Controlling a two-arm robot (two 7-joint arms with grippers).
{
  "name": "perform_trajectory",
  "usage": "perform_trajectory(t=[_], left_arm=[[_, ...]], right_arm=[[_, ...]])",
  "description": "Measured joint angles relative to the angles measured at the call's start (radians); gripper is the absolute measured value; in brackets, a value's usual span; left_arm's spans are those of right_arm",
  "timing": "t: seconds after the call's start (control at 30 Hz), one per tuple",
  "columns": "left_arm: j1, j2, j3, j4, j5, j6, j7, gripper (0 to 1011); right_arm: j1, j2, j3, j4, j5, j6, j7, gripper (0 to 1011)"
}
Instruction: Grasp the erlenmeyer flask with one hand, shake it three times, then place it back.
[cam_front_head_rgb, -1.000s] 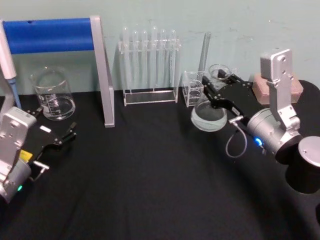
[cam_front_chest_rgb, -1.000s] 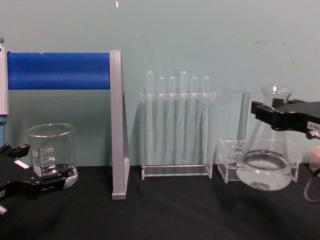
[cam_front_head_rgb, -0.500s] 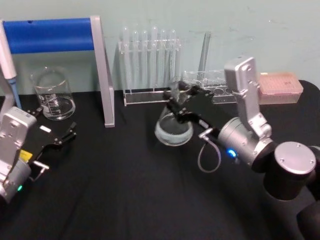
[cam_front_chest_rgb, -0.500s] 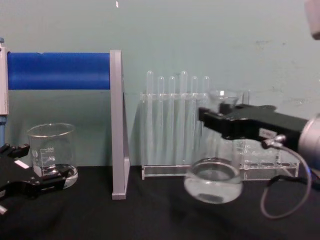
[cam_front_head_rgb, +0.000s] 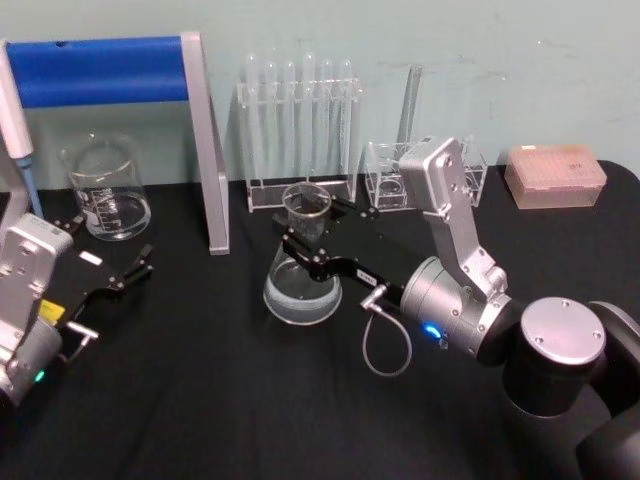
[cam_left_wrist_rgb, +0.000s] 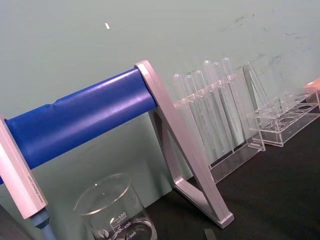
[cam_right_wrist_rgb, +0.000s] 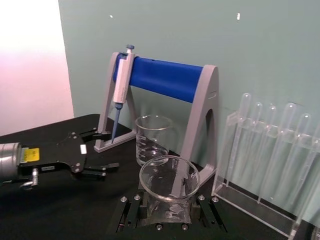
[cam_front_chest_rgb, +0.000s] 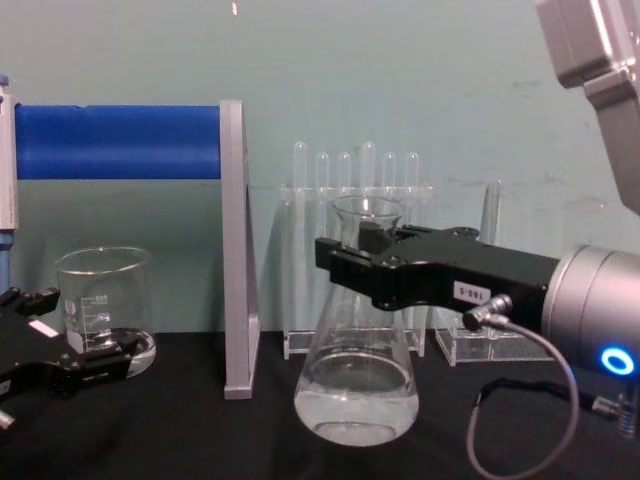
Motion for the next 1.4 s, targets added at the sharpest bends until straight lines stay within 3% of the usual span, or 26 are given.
perform_trajectory(t=[0.23, 0.4, 1.07, 1.4], left_arm=[[0.000, 0.000, 0.000, 0.000, 0.000, 0.000, 0.000, 1001], [0.000, 0.000, 0.000, 0.000, 0.000, 0.000, 0.000, 1001], [0.000, 0.000, 0.000, 0.000, 0.000, 0.000, 0.000, 1001], [0.000, 0.000, 0.000, 0.000, 0.000, 0.000, 0.000, 1001]], right_arm=[[0.003, 0.007, -0.012, 0.000, 0.007, -0.004, 0.002, 449], [0.006, 0.011, 0.005, 0.008, 0.009, -0.008, -0.023, 449], [0.004, 0.014, 0.167, 0.047, 0.000, -0.017, -0.148, 450], [0.001, 0.002, 0.207, 0.057, -0.015, -0.014, -0.165, 449]])
